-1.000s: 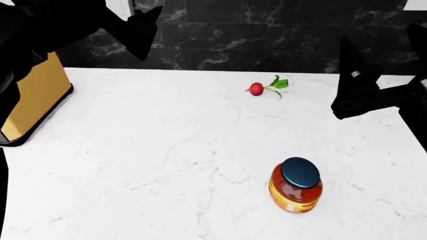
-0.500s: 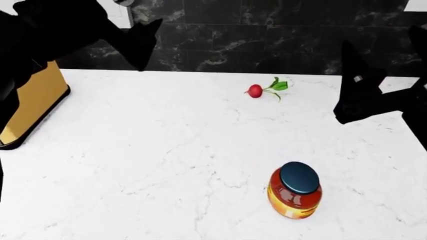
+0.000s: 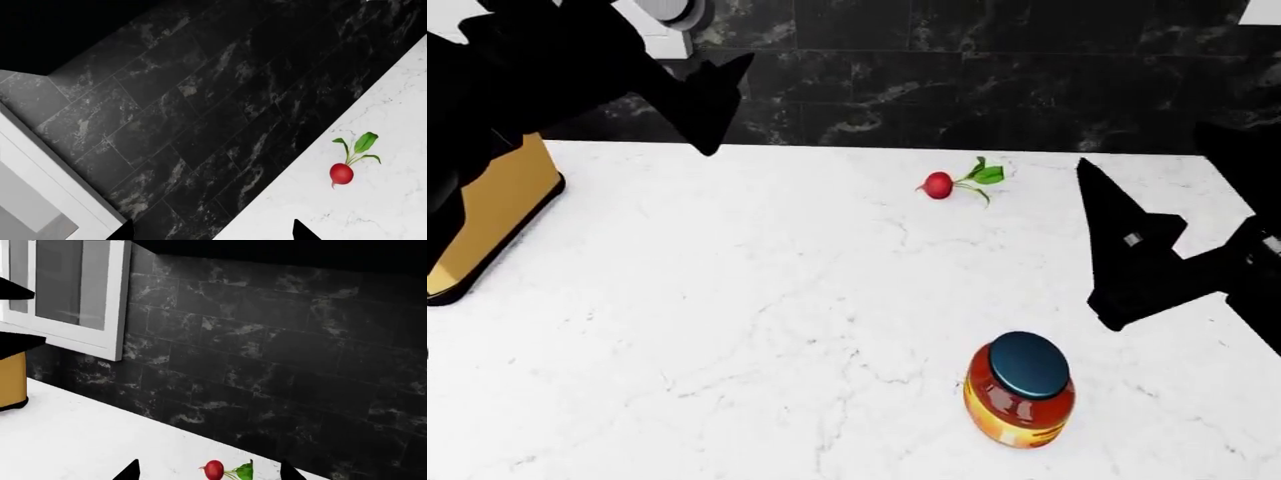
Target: Pick the honey bottle and salsa from the counter and place them in the cabinets closest to them.
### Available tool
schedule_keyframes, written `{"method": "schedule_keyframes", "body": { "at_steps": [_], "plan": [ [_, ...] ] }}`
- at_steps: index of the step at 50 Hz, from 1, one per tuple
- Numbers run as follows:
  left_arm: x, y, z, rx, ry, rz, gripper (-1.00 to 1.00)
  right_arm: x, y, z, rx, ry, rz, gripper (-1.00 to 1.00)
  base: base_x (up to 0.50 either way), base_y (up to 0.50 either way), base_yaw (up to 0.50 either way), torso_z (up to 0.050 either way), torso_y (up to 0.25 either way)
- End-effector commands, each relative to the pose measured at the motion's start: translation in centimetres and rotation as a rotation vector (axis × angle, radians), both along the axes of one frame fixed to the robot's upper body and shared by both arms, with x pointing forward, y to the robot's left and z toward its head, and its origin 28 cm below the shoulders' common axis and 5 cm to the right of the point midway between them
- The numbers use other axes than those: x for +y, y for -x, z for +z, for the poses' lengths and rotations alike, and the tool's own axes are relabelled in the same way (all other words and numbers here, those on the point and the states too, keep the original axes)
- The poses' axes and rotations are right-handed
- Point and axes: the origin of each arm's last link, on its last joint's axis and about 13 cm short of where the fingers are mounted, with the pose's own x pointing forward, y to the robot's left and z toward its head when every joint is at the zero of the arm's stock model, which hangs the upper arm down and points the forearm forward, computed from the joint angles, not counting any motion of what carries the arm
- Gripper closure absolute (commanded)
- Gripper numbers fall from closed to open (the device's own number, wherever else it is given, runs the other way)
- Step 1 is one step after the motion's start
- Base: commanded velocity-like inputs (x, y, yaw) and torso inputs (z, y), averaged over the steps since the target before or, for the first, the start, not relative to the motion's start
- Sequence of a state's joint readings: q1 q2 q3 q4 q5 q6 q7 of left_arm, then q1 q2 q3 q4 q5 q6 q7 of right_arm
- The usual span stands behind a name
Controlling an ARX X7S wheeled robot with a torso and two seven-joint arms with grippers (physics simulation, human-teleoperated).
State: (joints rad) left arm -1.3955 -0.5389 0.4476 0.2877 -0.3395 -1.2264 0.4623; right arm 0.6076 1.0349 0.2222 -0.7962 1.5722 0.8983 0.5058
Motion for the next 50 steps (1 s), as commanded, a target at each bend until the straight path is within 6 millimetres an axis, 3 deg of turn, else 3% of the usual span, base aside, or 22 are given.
{"method": "schedule_keyframes", "body": {
  "at_steps": [1,18,50],
  "plan": [
    [0.0,0.0,-0.1,0.002,-0.006,-0.003,-1.0,-0.2,1.8,-0.7,0.124,0.034,0.149,-1.0,0.0,0.0,0.0,0.0,0.0],
    [0.0,0.1,-0.3,0.006,-0.003,0.004,-1.0,0.5,2.8,-1.8,0.197,0.084,0.329,-1.0,0.0,0.0,0.0,0.0,0.0],
    [-0.1,0.1,-0.4,0.009,-0.003,0.003,-1.0,0.7,2.0,-4.6,0.313,0.23,0.295,-1.0,0.0,0.0,0.0,0.0,0.0]
  ]
}}
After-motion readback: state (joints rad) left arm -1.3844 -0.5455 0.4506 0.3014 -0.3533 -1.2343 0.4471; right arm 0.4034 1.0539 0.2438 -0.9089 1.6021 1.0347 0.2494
